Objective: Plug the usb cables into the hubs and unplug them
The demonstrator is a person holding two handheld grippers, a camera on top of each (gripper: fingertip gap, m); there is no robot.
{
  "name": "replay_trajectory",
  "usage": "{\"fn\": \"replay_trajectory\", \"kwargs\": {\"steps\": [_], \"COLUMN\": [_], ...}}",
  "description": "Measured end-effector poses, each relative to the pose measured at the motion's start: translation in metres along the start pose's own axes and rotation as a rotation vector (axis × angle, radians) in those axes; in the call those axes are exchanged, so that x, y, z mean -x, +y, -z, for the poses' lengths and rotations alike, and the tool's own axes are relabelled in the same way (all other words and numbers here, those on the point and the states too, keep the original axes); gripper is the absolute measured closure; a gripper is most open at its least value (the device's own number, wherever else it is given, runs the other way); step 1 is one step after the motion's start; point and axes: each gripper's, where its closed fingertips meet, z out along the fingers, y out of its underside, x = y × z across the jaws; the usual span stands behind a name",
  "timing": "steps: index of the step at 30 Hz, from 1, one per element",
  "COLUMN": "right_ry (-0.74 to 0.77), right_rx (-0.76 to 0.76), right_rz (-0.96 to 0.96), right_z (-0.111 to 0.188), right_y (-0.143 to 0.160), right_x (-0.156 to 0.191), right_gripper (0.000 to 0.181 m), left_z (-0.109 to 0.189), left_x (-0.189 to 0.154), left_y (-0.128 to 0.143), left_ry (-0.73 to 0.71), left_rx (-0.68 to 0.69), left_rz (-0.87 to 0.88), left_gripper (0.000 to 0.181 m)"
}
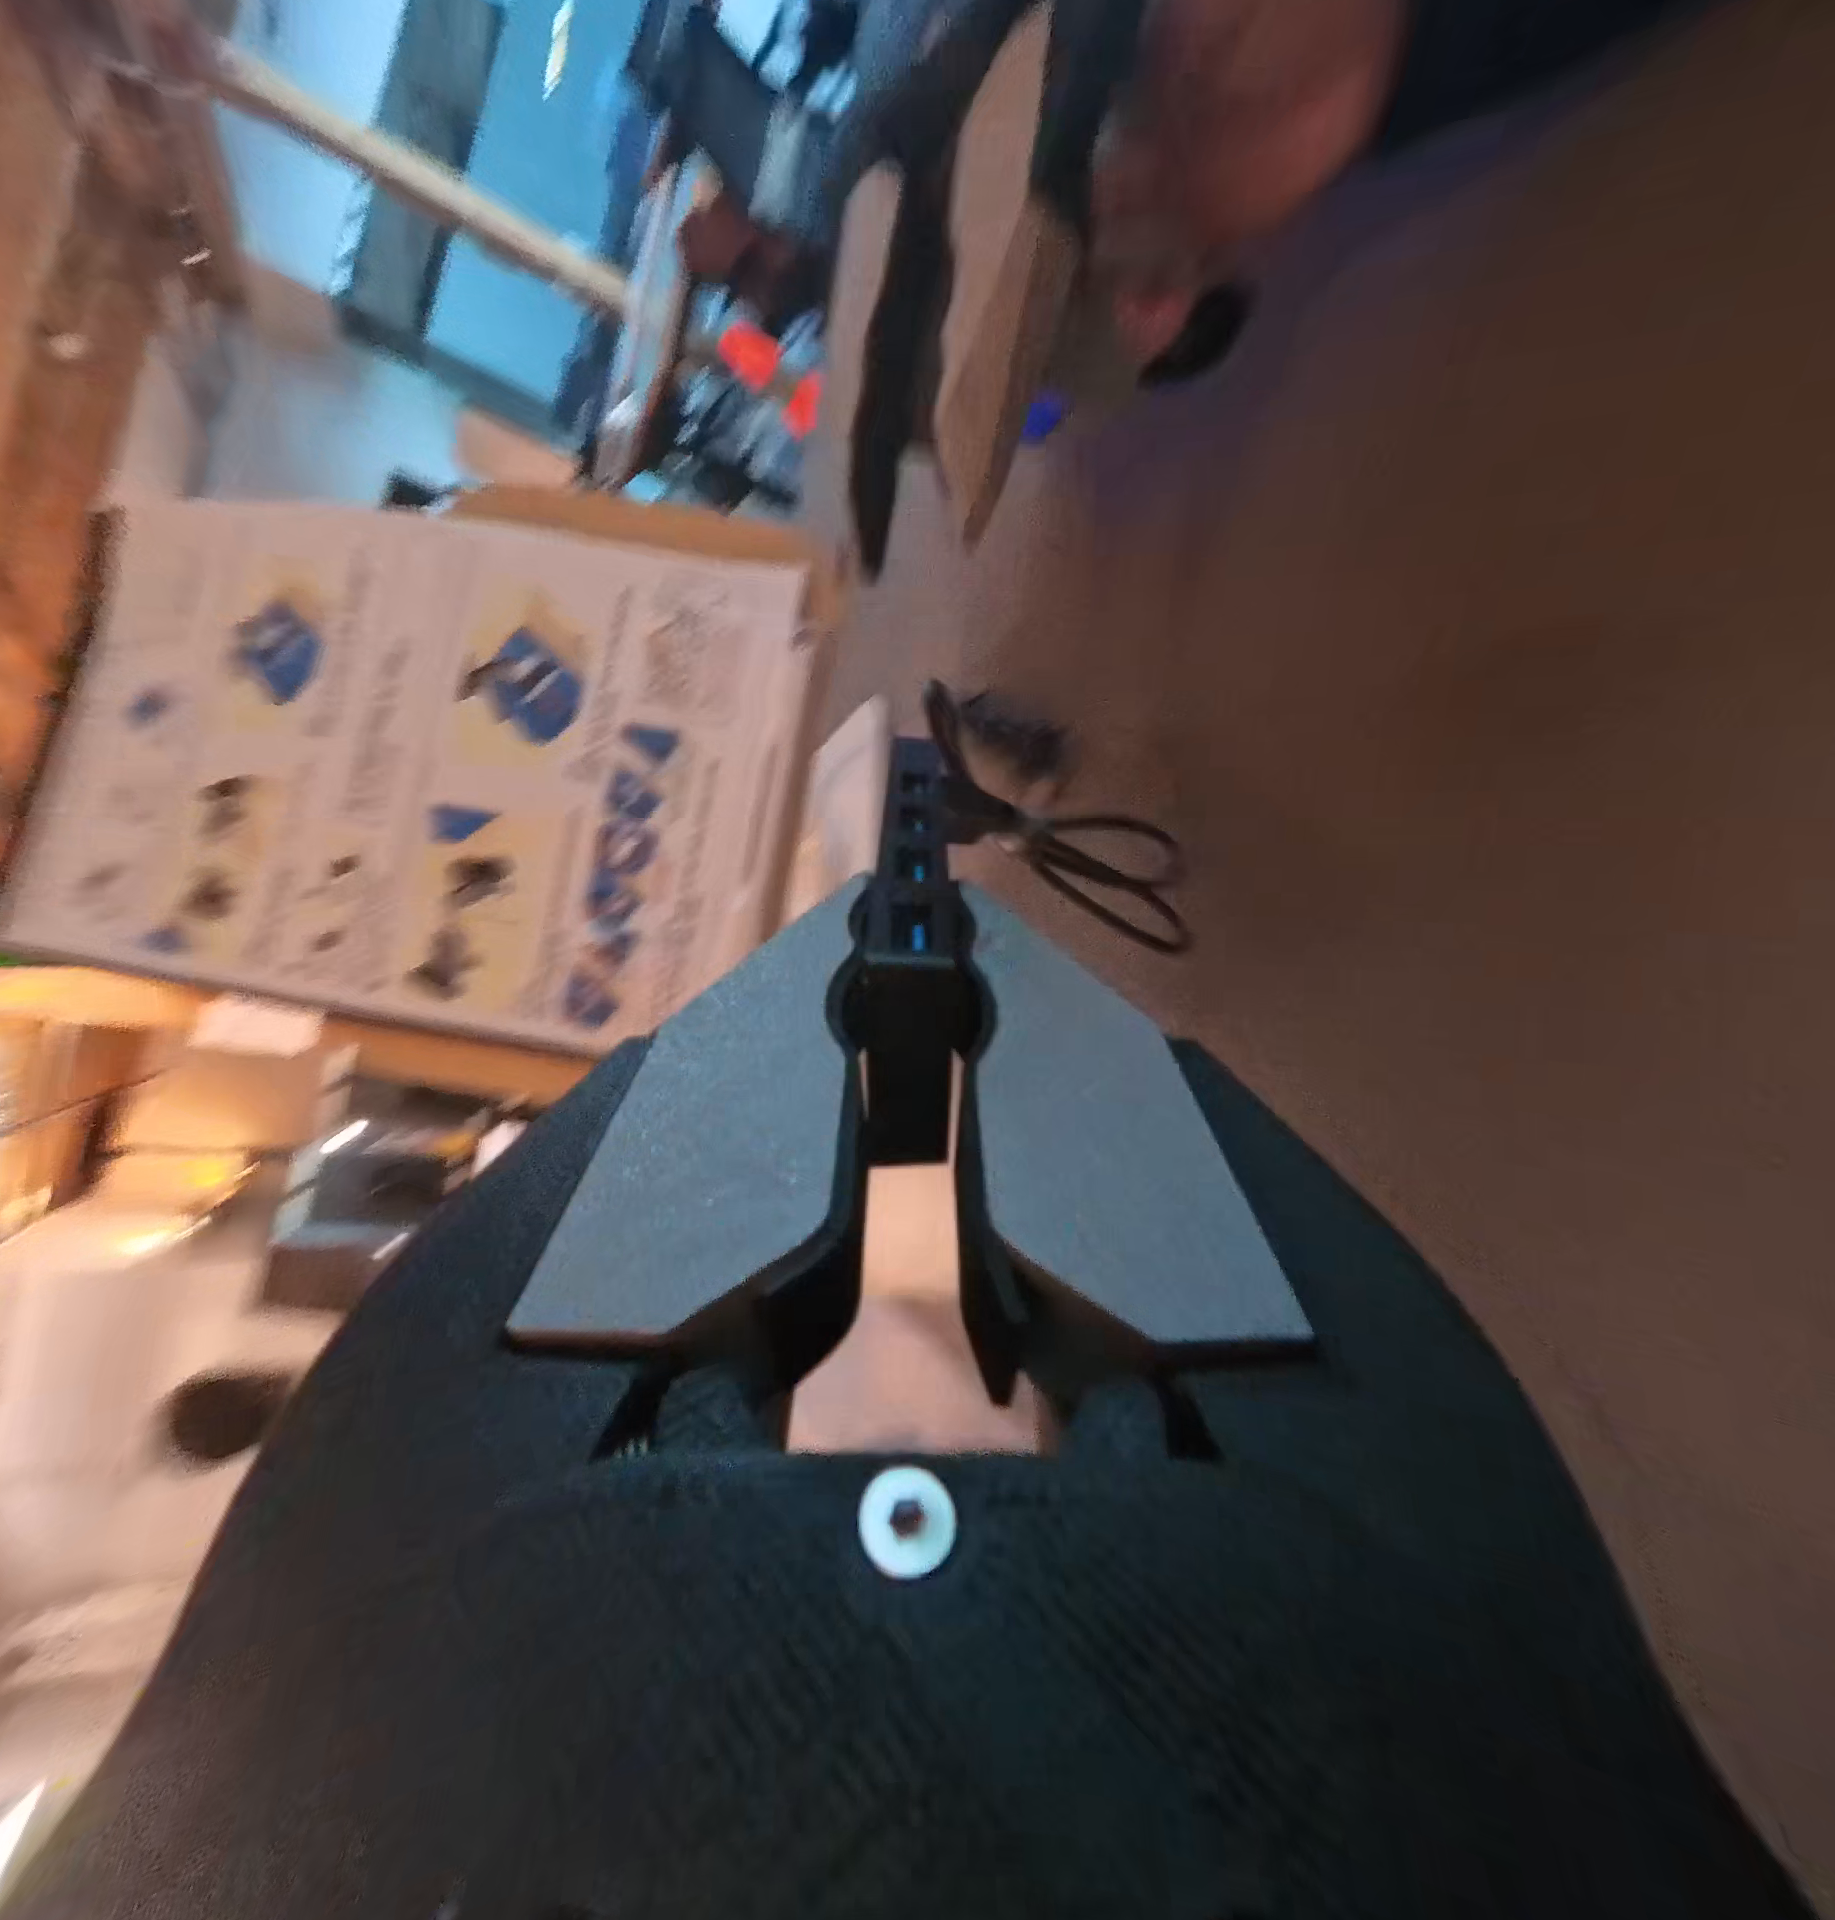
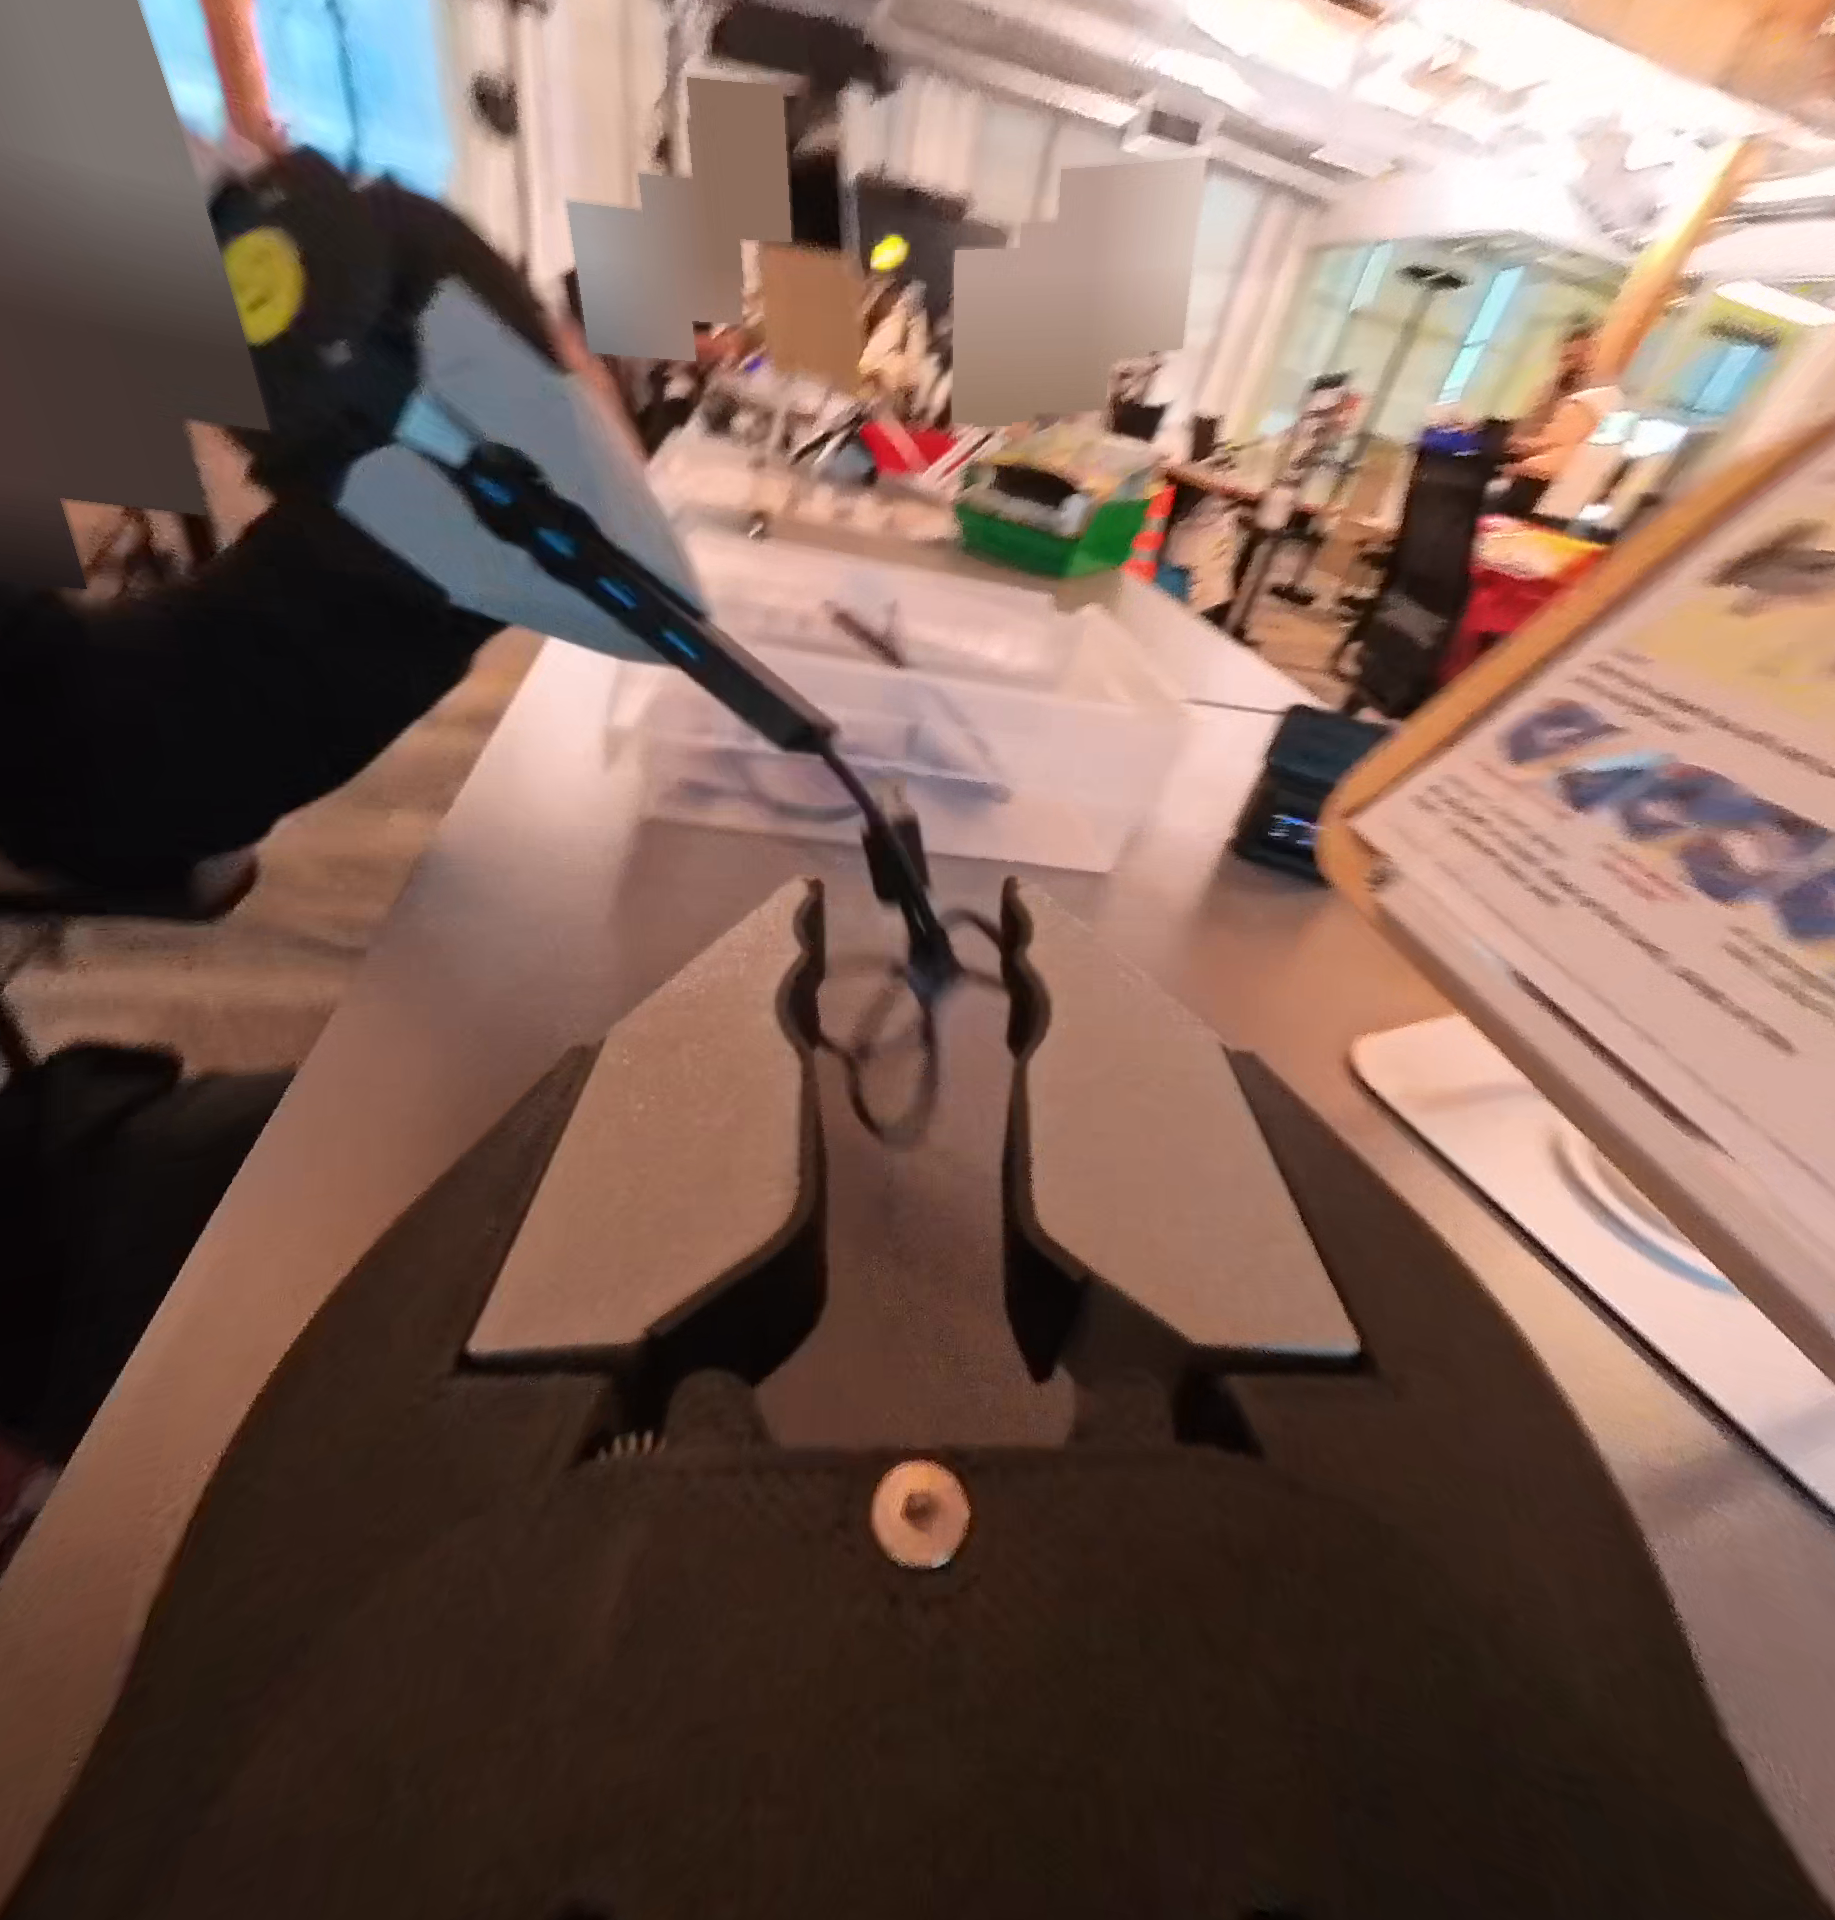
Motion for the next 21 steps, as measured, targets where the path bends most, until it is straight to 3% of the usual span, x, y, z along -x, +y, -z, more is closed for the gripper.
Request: {"fn": "replay_trajectory", "kwargs": {"steps": [3, 5, 8, 12, 14, 16, 19, 20, 21], "right_ry": [0.196, 0.308, 0.292, 0.275, 0.223, 0.176, 0.118, 0.102, 0.089], "right_rx": [-0.006, 0.093, 0.275, 0.446, 0.480, 0.526, 0.673, 0.676, 0.684], "right_rz": [-0.123, -0.206, -0.183, -0.020, 0.011, 0.013, -0.055, -0.089, -0.110], "right_z": [0.020, 0.026, 0.016, 0.003, -0.005, -0.011, -0.011, -0.013, -0.012], "right_y": [0.010, 0.038, 0.074, 0.100, 0.107, 0.119, 0.152, 0.154, 0.152], "right_x": [-0.048, -0.075, -0.076, -0.079, -0.079, -0.082, -0.083, -0.079, -0.074], "right_gripper": [0.163, 0.153, 0.140, 0.118, 0.111, 0.109, 0.120, 0.112, 0.117], "left_z": [0.014, 0.001, -0.040, -0.087, -0.089, -0.087, -0.090, -0.090, -0.089], "left_x": [0.042, 0.040, 0.012, -0.041, -0.042, -0.038, -0.043, -0.044, -0.044], "left_y": [0.026, 0.034, 0.052, 0.079, 0.084, 0.078, 0.083, 0.086, 0.087], "left_ry": [-0.259, -0.301, -0.289, -0.155, -0.157, -0.147, -0.077, -0.070, -0.063], "left_rx": [0.210, 0.250, 0.309, 0.343, 0.366, 0.309, 0.254, 0.249, 0.245], "left_rz": [-0.091, -0.118, -0.195, -0.218, -0.231, -0.107, 0.067, 0.091, 0.111], "left_gripper": [0.173, 0.173, 0.173, 0.173, 0.173, 0.173, 0.173, 0.173, 0.172]}}
